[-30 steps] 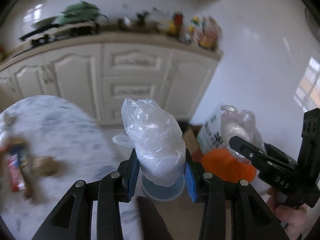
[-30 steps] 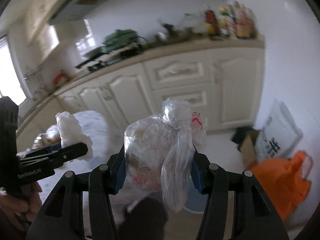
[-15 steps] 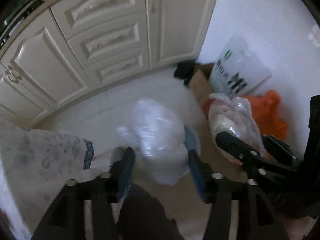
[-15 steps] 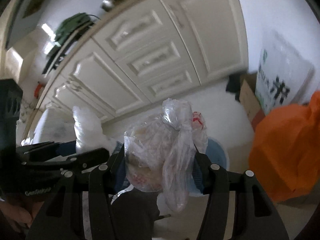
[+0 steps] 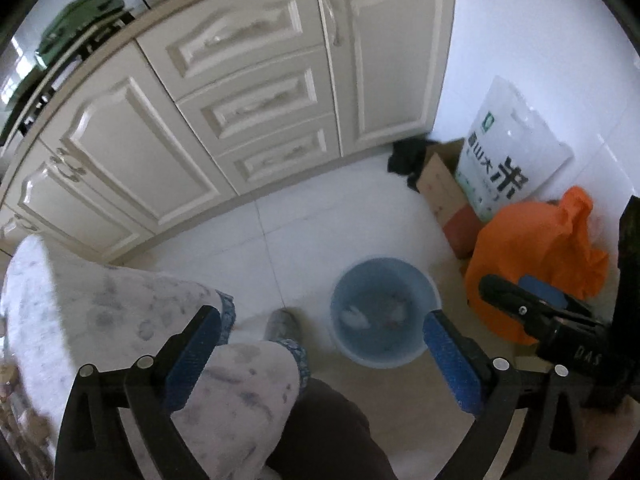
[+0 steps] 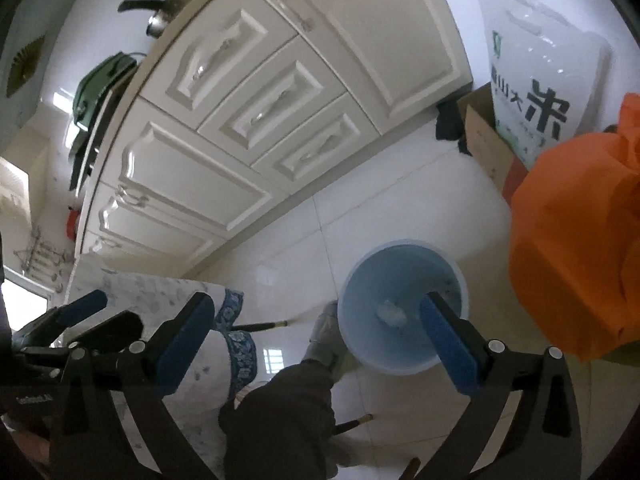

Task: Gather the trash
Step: 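Open both tools to drop the bags into the blue bin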

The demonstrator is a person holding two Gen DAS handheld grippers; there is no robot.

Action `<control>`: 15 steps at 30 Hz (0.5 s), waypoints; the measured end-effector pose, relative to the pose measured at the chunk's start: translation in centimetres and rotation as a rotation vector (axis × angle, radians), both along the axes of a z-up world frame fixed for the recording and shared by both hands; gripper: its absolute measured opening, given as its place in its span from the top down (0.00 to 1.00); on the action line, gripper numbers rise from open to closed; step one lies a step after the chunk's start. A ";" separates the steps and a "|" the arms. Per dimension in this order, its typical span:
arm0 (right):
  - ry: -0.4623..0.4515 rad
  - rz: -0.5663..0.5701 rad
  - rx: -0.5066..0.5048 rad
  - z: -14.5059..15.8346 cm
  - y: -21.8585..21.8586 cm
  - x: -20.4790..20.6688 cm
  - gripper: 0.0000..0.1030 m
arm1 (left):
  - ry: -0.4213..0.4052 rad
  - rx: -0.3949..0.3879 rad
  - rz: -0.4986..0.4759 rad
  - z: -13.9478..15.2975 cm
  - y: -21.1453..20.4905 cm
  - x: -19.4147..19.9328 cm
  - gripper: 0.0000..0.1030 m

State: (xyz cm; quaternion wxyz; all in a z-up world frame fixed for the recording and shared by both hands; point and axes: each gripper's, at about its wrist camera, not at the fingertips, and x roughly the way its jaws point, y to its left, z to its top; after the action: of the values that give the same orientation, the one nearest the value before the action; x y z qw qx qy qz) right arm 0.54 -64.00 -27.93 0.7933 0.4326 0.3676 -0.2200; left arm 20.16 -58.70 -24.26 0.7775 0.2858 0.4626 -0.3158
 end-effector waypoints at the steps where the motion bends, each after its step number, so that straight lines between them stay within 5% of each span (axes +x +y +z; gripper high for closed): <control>1: -0.008 0.000 -0.010 0.7 0.3 -0.1 0.00 | -0.010 -0.012 0.002 0.8 1.0 -0.4 0.02; 15: -0.069 0.075 -0.249 12.8 9.6 1.2 0.00 | -0.145 -0.307 0.125 15.2 21.8 -7.8 0.01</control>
State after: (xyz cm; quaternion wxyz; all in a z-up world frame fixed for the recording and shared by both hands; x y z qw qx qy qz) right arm 1.78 -54.41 -15.09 0.8607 0.3242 0.3259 -0.2190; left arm 12.36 -36.95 -9.02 0.8614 0.1566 0.3687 -0.3123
